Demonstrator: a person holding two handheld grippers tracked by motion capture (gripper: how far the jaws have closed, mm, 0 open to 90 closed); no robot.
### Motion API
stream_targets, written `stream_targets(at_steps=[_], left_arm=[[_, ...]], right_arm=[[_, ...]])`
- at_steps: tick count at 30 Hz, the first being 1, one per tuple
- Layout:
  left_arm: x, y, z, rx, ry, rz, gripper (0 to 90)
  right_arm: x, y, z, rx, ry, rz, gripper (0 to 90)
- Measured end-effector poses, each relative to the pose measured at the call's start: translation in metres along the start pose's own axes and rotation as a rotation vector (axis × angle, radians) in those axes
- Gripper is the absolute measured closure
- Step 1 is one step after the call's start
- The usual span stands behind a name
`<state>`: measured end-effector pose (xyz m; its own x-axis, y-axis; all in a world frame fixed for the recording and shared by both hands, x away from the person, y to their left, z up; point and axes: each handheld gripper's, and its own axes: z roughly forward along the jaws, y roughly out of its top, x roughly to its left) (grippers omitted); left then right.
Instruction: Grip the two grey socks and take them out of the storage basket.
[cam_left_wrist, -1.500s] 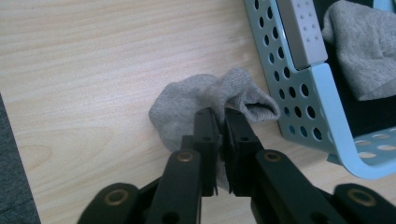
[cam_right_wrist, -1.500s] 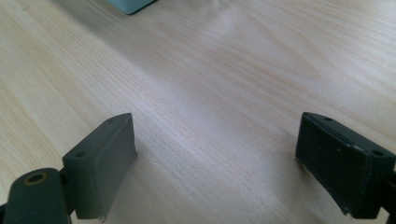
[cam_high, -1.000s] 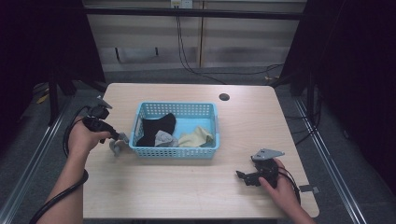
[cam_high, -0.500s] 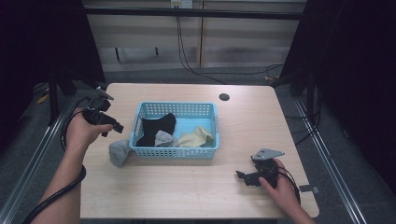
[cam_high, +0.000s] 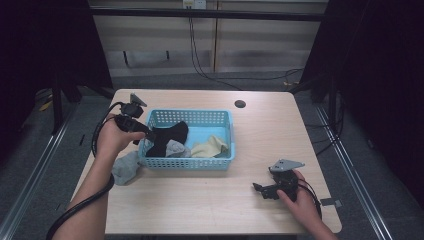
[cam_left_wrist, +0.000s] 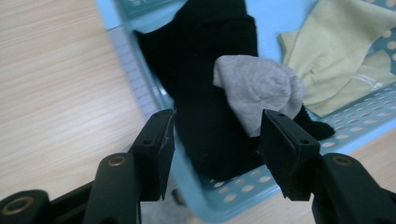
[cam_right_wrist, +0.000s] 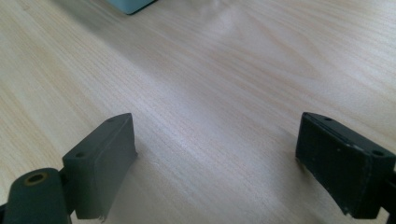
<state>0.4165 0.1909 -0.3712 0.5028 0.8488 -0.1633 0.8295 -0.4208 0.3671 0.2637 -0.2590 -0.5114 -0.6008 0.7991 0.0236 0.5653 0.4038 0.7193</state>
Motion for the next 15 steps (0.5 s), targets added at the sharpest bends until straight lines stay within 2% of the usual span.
stream_targets(at_steps=[9,15], left_arm=[[-0.017,0.01,0.02,0.013,-0.031,0.033,41.4],[-0.027,0.013,0.042,0.027,-0.046,0.042,39.0]], right_arm=[[0.0,0.0,0.0,0.0,0.0,0.0,11.4],[0.0,0.0,0.0,0.0,0.0,0.0,11.4]])
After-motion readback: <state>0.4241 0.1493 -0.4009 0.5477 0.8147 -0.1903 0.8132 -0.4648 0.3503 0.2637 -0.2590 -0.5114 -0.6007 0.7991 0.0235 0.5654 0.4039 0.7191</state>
